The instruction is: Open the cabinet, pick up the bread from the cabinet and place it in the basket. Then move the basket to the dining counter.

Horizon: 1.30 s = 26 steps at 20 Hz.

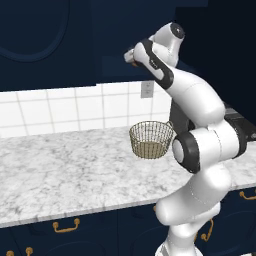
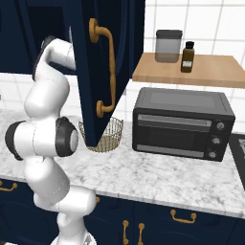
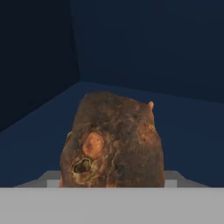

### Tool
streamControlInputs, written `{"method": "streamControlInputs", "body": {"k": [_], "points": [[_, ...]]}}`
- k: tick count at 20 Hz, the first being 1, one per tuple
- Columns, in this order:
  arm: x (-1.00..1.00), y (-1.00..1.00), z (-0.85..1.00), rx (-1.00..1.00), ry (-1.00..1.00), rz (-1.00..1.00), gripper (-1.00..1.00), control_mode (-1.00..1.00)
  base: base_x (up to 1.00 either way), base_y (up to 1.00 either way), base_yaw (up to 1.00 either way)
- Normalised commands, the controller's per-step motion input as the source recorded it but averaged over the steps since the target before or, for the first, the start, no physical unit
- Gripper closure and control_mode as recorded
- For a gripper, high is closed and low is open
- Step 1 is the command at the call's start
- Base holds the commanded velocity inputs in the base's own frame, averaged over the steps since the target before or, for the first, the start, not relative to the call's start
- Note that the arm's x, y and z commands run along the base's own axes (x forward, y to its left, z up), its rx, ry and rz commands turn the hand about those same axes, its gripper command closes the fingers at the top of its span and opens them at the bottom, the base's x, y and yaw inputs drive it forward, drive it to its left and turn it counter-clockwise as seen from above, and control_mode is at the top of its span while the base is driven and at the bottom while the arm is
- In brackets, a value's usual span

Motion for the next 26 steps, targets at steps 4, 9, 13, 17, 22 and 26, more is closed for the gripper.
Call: {"method": "streamControlInputs", "body": {"k": [4,9,13,17,22,26], "points": [[-1.00,0.07,0.05,0.05,-0.15,0.00,1.00,-1.00,0.00,0.00,0.00],[-1.00,0.04,0.41,0.03,-0.07,-0.06,1.00,-1.00,0.00,0.00,0.00],[-1.00,0.00,0.59,0.06,0.06,-0.12,1.00,-1.00,0.00,0.00,0.00],[-1.00,0.02,0.06,0.03,0.06,-0.21,1.00,-1.00,0.00,0.00,0.00],[-1.00,0.02,-0.01,0.01,0.09,-0.25,1.00,-1.00,0.00,0.00,0.00],[-1.00,0.00,-0.07,0.03,0.08,-0.24,1.00,-1.00,0.00,0.00,0.00]]}}
